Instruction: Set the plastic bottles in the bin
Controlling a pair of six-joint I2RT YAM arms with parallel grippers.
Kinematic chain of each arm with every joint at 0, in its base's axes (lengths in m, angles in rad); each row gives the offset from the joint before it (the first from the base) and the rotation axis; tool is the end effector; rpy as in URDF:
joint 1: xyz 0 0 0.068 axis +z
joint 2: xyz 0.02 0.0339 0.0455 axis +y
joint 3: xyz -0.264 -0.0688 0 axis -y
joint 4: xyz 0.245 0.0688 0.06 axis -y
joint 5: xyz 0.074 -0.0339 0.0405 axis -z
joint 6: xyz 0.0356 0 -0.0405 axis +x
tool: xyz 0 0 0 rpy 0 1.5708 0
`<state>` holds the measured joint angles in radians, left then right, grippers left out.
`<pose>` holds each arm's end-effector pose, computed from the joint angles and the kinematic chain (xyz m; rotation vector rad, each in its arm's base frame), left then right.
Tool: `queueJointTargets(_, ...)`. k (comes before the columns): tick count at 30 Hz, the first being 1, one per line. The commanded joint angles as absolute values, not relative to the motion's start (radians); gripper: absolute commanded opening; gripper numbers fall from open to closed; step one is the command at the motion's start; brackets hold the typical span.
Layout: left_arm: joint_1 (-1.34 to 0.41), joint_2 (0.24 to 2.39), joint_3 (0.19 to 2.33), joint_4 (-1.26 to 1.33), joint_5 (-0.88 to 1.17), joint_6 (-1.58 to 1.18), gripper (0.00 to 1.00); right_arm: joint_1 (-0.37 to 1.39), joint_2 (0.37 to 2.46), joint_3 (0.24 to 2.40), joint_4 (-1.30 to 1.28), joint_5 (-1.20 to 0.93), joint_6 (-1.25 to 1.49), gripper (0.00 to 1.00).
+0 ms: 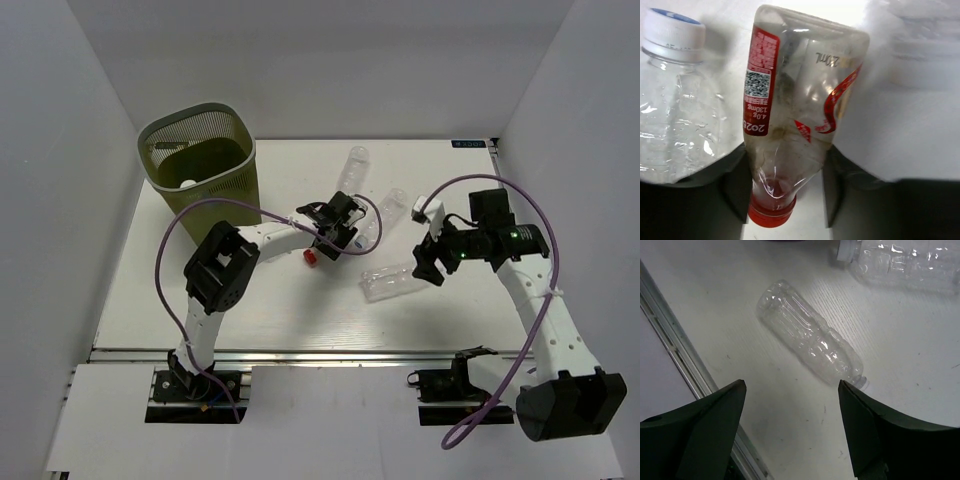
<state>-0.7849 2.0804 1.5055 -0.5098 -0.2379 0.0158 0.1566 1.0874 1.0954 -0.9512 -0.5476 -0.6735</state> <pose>0.3156 -0.3035 0.1651 0.9439 2.4284 0.0463 0.1977 0.0500 0.3247 -1.1526 2.0804 0.4467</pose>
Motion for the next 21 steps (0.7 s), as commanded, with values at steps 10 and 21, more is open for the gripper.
queueJointTargets(10,-0.779,1.695,1.854,-0.61,-0.245,-0.074,0.24,0.149,0.978,0.841,-0.965,-0.658,-1.437,0.9)
queueJointTargets(21,-0.545,1.641,2.146,-0.727,-0.667,-0.175,0.26,0.153,1.155,0.911,-0.916,-0.643,-1.332,0.9)
